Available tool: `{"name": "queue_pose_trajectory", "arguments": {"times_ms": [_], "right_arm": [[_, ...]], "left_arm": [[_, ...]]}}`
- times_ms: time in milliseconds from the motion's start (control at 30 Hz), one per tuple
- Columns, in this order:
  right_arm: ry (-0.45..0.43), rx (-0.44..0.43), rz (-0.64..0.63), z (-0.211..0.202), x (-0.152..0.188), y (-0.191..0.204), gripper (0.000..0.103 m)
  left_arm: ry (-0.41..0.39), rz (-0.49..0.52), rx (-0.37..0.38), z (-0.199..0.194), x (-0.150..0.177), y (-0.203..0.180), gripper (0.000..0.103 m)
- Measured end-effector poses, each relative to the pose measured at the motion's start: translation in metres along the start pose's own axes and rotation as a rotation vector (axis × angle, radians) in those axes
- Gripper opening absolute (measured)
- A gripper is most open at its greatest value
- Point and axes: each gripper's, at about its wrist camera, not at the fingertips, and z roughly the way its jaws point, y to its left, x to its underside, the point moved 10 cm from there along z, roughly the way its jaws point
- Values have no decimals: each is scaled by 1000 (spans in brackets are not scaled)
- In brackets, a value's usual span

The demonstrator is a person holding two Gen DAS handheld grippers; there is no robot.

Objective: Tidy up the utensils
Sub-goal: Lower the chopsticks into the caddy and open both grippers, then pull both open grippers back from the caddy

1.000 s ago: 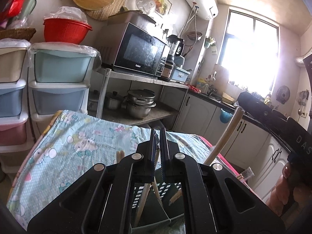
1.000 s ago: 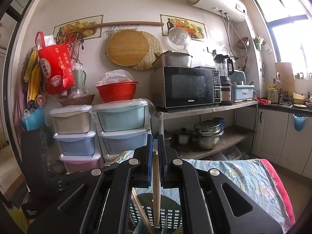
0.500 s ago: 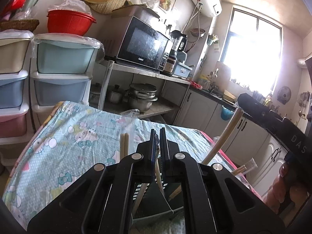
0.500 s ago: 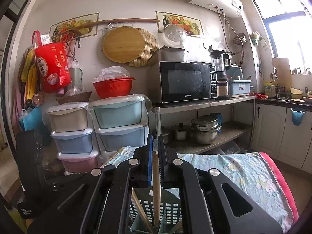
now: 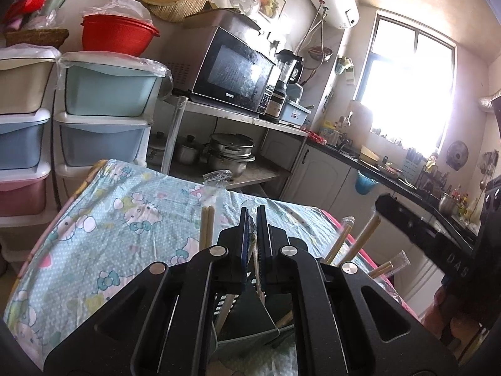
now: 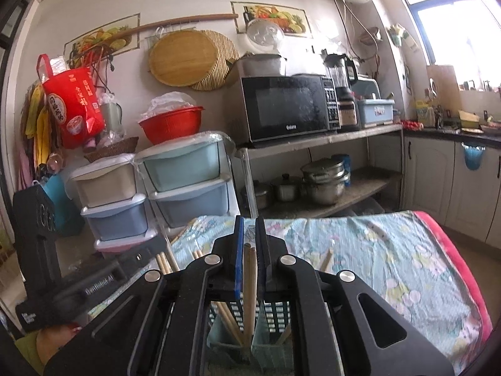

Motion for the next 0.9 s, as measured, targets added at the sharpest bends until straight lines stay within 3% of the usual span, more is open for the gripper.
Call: {"name": "queue_pose_trajectory", "arguments": {"times_ms": [167,267,367,533,600,900], "right_arm": [[24,13,28,-5,10,-7,21],[32,22,31,-9,15,-10,23],[44,33,45,-12,20,-14,29],[58,41,58,-18,26,-17,34],[55,53,56,-22,27,-19,41],[58,80,51,-36,34,-24,55]], "left_arm": [[-1,-12,-12,-6,0,3,2],[0,-21,-16,-10,0,5,6],[10,-32,-21,-14,1,5,23],[34,-51,-26,-18,8,9,31],[54,-65,-15,-18,11,9,44],[103,-101,3,-27,26,10,72]]}}
